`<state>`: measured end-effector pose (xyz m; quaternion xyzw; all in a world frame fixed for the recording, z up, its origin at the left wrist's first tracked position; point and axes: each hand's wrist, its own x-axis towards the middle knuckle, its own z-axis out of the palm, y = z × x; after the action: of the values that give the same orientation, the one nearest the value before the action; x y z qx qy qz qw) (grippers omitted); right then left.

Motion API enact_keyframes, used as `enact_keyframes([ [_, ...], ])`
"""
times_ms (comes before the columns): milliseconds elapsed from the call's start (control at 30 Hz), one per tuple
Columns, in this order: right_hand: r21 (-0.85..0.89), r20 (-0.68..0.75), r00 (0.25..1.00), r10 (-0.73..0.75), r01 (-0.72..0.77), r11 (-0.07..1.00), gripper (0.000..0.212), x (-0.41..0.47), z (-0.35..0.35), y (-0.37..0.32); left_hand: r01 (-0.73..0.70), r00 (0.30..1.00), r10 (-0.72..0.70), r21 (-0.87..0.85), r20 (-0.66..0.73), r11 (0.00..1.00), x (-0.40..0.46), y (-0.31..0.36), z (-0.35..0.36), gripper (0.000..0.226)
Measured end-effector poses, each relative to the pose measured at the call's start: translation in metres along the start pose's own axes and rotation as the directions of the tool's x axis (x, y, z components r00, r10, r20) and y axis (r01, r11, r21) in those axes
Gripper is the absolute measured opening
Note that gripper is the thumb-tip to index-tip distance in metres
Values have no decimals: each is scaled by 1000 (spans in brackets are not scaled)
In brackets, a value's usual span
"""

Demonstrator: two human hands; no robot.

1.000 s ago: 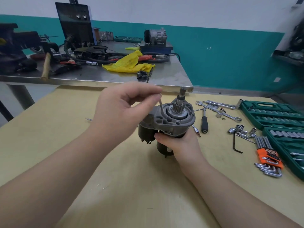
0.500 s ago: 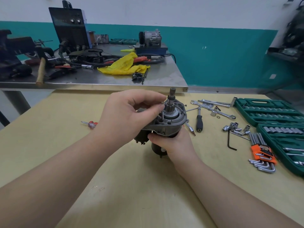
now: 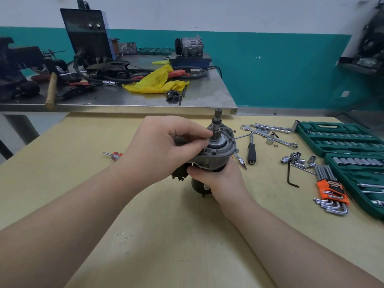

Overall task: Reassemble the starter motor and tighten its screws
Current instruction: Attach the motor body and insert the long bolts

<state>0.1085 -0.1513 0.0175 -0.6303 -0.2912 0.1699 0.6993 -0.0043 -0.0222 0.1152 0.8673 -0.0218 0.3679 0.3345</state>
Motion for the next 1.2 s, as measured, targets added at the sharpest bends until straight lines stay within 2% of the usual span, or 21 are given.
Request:
enact_keyframes([
  [67,-7,3,1000,-3,3,1000,46,0,0,0,-1,1000,1,0,14,1000,0,-2,0,30],
  [167,-3,-3,1000,-9,9,1000,49,0,0,1,-87,993,82,56,86,995,-1,-5,0,17],
  [233,-5,-6,1000,-14,13,1000,53,-1,0,1,-46,992,45,2,121,999,-3,-6,-3,11],
  [333,-23,-11,1000,-11,11,1000,58,0,-1,2,-17,991,18,-8,130,1000,-3,-10,-9,21],
  [533,-22,-13,999,-34,34,999,54,-1,0,0,-97,965,94,-2,246,995,-4,-18,-14,27],
  [667,48,-14,998,-53,54,997,49,-1,2,-1,-230,950,210,63,232,971,-4,-24,-12,28],
  [767,42,4,997,-73,73,996,58,0,2,0,-277,939,256,66,228,959,-6,-27,-9,32],
  [967,60,21,992,-125,124,991,61,0,0,0,-242,947,221,66,233,968,-5,-28,-6,38],
  [1133,69,24,991,-129,127,989,64,0,0,-1,-245,946,224,66,234,967,-7,-32,-8,34],
  [1200,55,-7,993,-117,117,992,59,-2,0,-1,-231,944,212,46,255,972,-9,-36,-10,42],
])
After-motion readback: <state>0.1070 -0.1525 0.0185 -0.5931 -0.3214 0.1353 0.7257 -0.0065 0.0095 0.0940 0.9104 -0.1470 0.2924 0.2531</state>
